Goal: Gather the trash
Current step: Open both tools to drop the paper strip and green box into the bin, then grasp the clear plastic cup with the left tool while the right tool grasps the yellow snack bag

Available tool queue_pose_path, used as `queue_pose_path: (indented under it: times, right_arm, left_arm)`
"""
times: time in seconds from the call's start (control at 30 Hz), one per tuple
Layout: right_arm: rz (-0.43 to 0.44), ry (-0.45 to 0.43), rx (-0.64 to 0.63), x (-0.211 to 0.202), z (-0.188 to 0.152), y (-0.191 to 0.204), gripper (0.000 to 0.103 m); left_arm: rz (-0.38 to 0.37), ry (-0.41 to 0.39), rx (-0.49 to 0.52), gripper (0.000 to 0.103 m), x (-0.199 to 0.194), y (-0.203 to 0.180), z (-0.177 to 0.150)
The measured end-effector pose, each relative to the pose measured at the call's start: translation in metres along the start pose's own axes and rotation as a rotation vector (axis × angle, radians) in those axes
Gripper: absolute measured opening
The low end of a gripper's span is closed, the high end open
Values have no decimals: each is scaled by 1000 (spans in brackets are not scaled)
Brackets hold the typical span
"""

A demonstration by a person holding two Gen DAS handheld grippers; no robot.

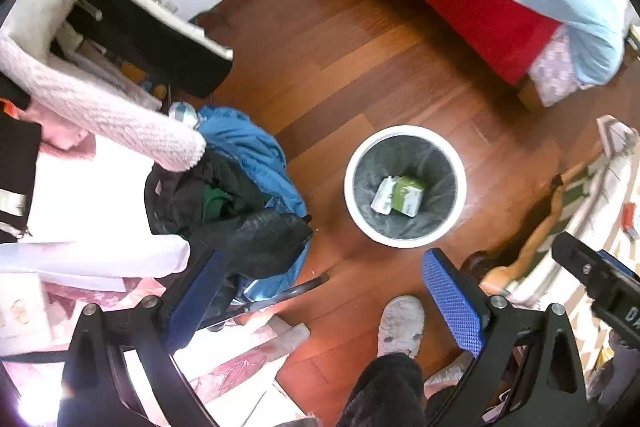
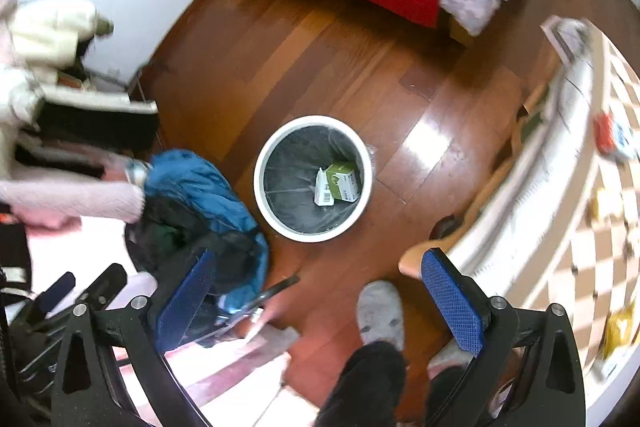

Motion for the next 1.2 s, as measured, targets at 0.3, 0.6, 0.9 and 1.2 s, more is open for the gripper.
queue_pose_path:
  times: [0.3, 0.6, 0.9, 1.2]
  right_arm:
    - [-84, -14, 356, -57, -57, -200, 103]
    - [-220, 138, 847, -24, -162, -427, 103]
    - [-96, 238, 1127, 44, -212, -510, 96]
    - [-111, 321, 1160, 91, -198, -511, 61]
  left_arm:
    - [-116, 24, 204, 101, -7, -145, -28]
    - [-275, 253, 420, 100, 71, -326, -105]
    - [-243, 403, 522, 80, 154, -407, -161]
    - [-180, 382, 525, 37, 171, -409, -162]
Point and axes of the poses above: each gripper's, at about its wrist camera, not at the fingertips, and x roughly the way its jaws point, y to its left, z to its top, the point moved 1 cm from there along x, roughly the way its jaws point, and after that the axes turned 14 degrees about -z, right-handed, at the moved point
